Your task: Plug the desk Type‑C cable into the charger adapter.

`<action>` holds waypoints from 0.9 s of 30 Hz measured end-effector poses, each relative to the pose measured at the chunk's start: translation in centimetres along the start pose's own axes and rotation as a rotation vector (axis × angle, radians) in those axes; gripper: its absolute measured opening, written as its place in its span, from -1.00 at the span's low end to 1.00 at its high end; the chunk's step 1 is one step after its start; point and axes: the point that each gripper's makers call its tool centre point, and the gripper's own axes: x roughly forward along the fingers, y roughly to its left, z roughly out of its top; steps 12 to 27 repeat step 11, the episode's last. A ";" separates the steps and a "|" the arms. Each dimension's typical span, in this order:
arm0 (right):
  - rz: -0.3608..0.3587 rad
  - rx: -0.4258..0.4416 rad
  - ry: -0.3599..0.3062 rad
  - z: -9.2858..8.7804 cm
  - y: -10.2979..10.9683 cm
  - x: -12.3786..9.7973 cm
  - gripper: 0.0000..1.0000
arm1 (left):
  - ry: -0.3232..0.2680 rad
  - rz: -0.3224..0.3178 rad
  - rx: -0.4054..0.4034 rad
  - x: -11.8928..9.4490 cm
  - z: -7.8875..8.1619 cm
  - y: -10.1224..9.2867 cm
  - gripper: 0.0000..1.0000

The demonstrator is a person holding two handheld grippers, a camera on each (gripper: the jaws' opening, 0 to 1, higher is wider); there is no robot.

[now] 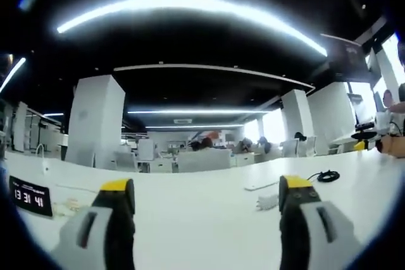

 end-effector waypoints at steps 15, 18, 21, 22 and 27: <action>0.003 -0.013 -0.026 0.9 0.2 -0.2 0.20 | 0.010 0.002 -0.002 0.0 -0.2 0.1 0.87; 0.003 -0.013 -0.026 0.9 0.2 -0.2 0.20 | 0.010 0.002 -0.002 0.0 -0.2 0.1 0.87; 0.003 -0.013 -0.026 0.9 0.2 -0.2 0.20 | 0.010 0.002 -0.002 0.0 -0.2 0.1 0.87; 0.003 -0.013 -0.026 0.9 0.2 -0.2 0.20 | 0.010 0.002 -0.002 0.0 -0.2 0.1 0.87; 0.003 -0.013 -0.026 0.9 0.2 -0.2 0.20 | 0.010 0.002 -0.002 0.0 -0.2 0.1 0.87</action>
